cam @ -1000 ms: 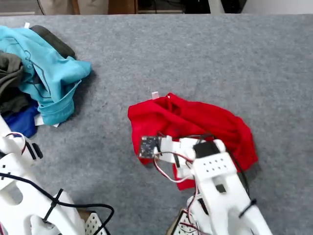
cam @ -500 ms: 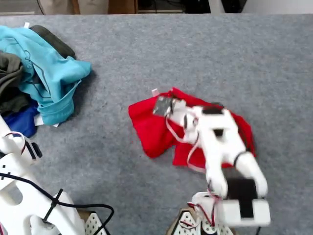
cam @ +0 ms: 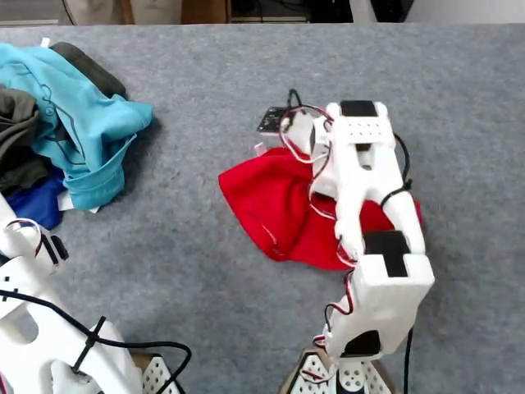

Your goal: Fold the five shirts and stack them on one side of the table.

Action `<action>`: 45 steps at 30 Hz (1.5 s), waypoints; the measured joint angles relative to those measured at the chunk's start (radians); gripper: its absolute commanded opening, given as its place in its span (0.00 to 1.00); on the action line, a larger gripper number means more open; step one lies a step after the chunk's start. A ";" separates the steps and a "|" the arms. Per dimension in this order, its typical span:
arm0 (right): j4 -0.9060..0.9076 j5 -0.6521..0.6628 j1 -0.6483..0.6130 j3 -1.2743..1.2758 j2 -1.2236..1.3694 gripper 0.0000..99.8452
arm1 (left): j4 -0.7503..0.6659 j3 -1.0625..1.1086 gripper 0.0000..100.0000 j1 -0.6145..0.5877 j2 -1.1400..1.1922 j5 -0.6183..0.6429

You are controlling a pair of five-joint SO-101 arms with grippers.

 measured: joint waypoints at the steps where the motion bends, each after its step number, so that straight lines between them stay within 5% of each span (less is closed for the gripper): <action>1: 0.044 0.014 -0.006 -0.009 -0.006 0.12 | -0.009 0.000 0.17 0.000 0.000 0.000; 10: 0.155 0.109 -0.055 0.193 -0.287 0.12 | -0.021 0.000 0.17 0.000 0.000 0.000; 21: -0.247 0.032 -0.325 0.729 -0.443 0.12 | -0.021 0.000 0.17 0.000 0.000 0.000; 35: -0.377 0.008 -0.301 0.704 -0.250 0.12 | -0.021 0.000 0.17 0.000 0.000 0.000; 39: -0.377 0.005 -0.267 0.697 -0.241 0.00 | -0.021 0.000 0.17 0.000 0.000 0.000; 45: -0.387 0.002 -0.247 0.689 -0.229 0.00 | -0.021 0.000 0.17 0.000 0.000 -0.012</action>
